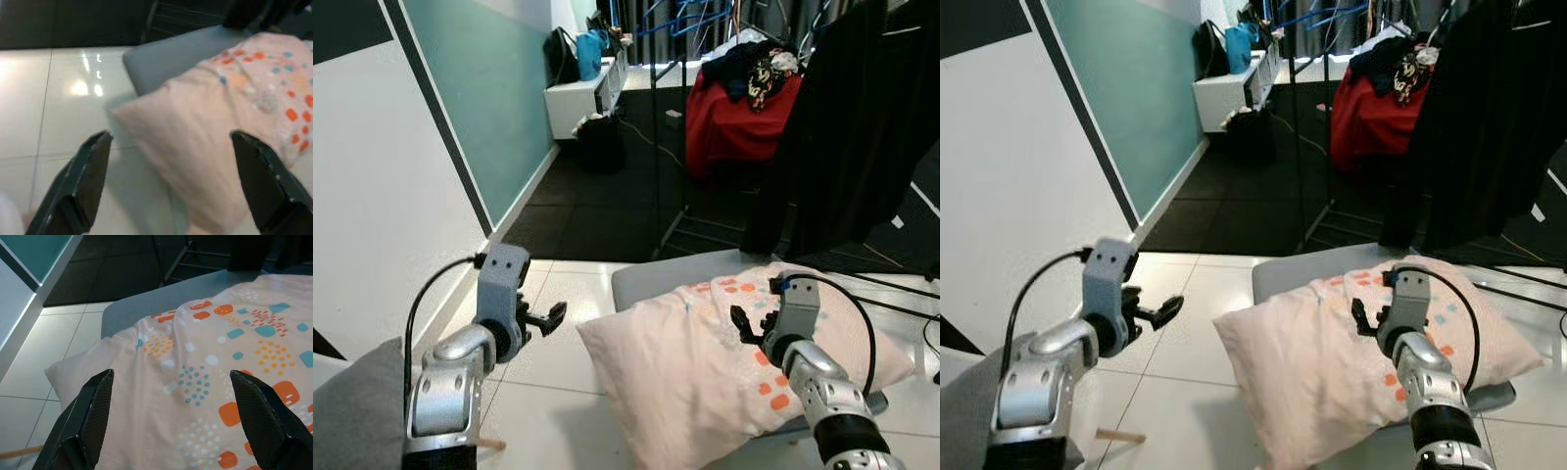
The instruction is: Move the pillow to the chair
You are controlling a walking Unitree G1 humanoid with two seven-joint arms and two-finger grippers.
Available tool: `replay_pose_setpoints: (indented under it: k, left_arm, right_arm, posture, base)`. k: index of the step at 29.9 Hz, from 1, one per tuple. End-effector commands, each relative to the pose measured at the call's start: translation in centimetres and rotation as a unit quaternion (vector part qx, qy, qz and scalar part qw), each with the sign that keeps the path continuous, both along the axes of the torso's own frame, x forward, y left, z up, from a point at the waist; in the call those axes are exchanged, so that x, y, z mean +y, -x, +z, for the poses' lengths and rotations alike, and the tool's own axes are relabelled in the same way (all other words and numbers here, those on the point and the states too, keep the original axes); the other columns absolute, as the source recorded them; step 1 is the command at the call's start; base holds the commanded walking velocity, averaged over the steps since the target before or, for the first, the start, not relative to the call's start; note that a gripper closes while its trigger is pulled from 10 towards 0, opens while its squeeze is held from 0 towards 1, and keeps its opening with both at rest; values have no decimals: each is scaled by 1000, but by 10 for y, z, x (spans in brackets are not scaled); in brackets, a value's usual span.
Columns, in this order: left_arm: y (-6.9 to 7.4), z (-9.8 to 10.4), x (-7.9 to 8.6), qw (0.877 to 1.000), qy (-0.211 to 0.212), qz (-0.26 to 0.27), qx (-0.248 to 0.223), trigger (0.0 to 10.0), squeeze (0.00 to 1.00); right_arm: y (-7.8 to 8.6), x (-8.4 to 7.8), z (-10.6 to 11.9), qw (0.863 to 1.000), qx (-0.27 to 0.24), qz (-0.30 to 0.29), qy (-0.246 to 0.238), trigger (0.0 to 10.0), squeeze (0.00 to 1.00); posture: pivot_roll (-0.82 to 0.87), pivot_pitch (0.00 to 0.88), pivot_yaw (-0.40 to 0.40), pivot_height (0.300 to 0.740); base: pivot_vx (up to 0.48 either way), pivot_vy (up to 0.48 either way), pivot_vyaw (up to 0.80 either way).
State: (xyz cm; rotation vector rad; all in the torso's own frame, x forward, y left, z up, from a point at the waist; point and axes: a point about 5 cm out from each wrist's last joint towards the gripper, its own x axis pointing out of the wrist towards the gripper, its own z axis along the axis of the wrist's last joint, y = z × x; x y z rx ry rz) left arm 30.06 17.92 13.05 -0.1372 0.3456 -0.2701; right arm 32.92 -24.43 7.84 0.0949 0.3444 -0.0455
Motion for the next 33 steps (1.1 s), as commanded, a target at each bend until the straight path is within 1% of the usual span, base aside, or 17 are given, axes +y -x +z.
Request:
replay_pose_setpoints:
  k: [1,2,4,7,10,11,13,15,17,20,22,23,25,28,30,31,33]
  left_arm:
    - [0,-17,22,996,56,58,28,10000,0]
    - [3,-30,34,992,75,92,44,10000,0]
    - [8,-41,44,987,90,123,45,10000,0]
    - [9,-43,46,986,91,130,41,10000,0]
    - [7,-45,51,982,107,153,11,10000,0]
    - [7,-45,51,982,107,153,11,10000,0]
    - [3,-44,55,980,108,167,-6,10000,0]
    - [3,-44,55,980,108,167,-6,10000,0]
    - [0,-43,57,980,102,172,-21,10000,0]
    - [-1,-42,57,980,102,171,-29,10000,0]
    - [-4,-38,54,982,93,156,-52,10000,0]
    - [-4,-38,54,982,93,156,-52,10000,0]
    - [-6,-35,52,983,79,154,-67,10000,0]
    - [-7,-36,51,983,66,156,-73,10000,0]
    - [-5,-37,47,986,48,139,-76,10000,0]
    - [-5,-37,47,986,48,139,-76,10000,0]
    - [-1,-38,46,988,35,126,-81,10000,0]
  right_arm:
    - [-2,1,1,1000,4,-1,2,10000,0]
    - [-2,-2,1,1000,12,-7,6,10000,0]
    - [-3,-7,1,1000,17,-18,6,10000,0]
    - [-3,-8,2,1000,16,-22,4,10000,0]
    - [-4,-15,4,999,14,-46,-10,10000,0]
    - [-4,-15,4,999,14,-46,-10,10000,0]
    - [-4,-23,4,997,13,-70,-40,10000,0]
    - [-4,-23,4,997,13,-70,-40,10000,0]
    - [-2,-30,3,993,16,-95,-67,10000,0]
    - [-1,-33,2,991,18,-108,-80,10000,0]
    - [4,-42,-2,984,25,-140,-106,10000,0]
    - [4,-42,-2,984,25,-140,-106,10000,0]
    - [10,-52,-8,977,34,-168,-126,10000,0]
    - [14,-57,-11,972,36,-183,-146,10000,0]
    - [15,-60,-11,966,29,-192,-169,10000,0]
    - [15,-60,-11,966,29,-192,-169,10000,0]
    - [16,-63,-10,958,21,-207,-197,10000,0]
  posture:
    - [-207,45,83,700]
    - [-210,46,80,695]
    - [-210,50,78,685]
    - [-211,51,77,680]
    - [-211,57,67,665]
    - [-211,57,67,665]
    - [-208,59,62,650]
    - [-208,59,62,650]
    - [-209,62,51,640]
    - [-210,62,51,635]
    - [-212,64,49,625]
    - [-212,64,49,625]
    - [-213,67,46,615]
    - [-214,69,44,605]
    - [-213,74,45,595]
    - [-213,74,45,595]
    - [-216,83,49,585]
  base:
    - [0,0,0]
    - [0,0,0]
    - [0,0,0]
    - [0,0,0]
    - [0,0,0]
    - [0,0,0]
    - [0,0,0]
    - [0,0,0]
    - [0,0,0]
    - [0,0,0]
    - [0,0,0]
    - [0,0,0]
    - [0,0,0]
    - [0,0,0]
    - [0,0,0]
    - [0,0,0]
    - [0,0,0]
